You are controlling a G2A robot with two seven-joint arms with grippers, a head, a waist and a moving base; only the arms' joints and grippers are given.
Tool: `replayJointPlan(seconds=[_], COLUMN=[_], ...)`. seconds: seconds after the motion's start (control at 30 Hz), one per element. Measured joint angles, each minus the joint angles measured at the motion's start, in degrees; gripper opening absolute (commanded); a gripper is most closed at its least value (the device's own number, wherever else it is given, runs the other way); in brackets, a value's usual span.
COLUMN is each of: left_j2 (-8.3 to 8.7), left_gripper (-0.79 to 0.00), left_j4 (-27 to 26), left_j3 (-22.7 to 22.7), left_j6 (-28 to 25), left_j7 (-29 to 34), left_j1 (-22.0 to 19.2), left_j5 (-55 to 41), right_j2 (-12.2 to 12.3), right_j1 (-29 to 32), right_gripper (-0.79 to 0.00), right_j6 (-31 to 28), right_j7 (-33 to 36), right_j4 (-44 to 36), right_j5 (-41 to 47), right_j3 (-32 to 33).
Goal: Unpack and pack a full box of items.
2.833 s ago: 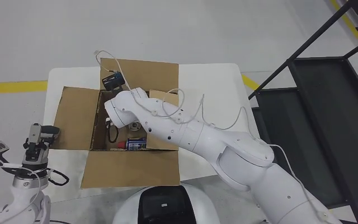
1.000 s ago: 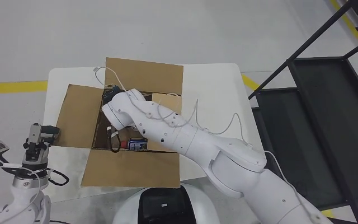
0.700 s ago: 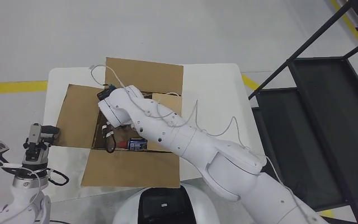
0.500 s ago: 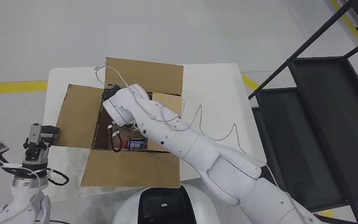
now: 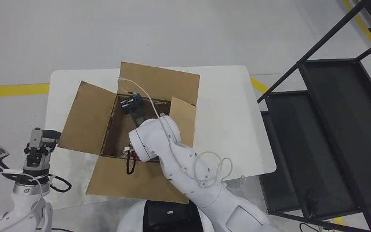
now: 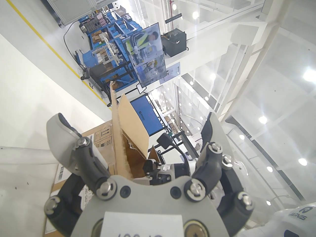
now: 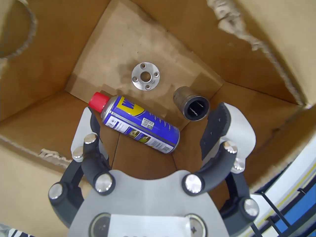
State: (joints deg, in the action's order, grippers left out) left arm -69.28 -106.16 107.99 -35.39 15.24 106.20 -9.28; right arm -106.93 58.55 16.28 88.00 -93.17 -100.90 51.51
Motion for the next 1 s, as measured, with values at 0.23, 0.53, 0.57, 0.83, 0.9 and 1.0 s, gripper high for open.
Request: replayJointPlan(seconds=[0.23,0.53,0.57,0.83,0.9,1.0], left_j2=[0.00,0.00,0.00,0.00,0.00,0.00], left_gripper=[0.000,0.000,0.000,0.000,0.000,0.000], left_j4=[0.0,0.0,0.0,0.0,0.0,0.0], left_j3=[0.0,0.0,0.0,0.0,0.0,0.0], left_j6=[0.0,0.0,0.0,0.0,0.0,0.0], left_j7=[0.0,0.0,0.0,0.0,0.0,0.0], left_j1=[0.0,0.0,0.0,0.0,0.0,0.0], left_j5=[0.0,0.0,0.0,0.0,0.0,0.0], right_j2=[0.8,0.9,1.1,2.9,3.7,4.4], right_j1=[1.6,0.4,0.5,1.7,1.6,2.0], right_gripper=[0.000,0.000,0.000,0.000,0.000,0.000], right_j6=[0.0,-3.0,-3.9,-7.6,-8.2,-7.3], right_j7=[0.0,0.0,0.0,0.0,0.0,0.0], right_j4=[-6.3,-9.2,-9.9,-13.6,-13.3,-13.1], right_j5=[-2.1,9.6,11.6,22.6,23.8,19.1], right_j3=[2.4,9.1,9.9,15.7,15.8,14.4])
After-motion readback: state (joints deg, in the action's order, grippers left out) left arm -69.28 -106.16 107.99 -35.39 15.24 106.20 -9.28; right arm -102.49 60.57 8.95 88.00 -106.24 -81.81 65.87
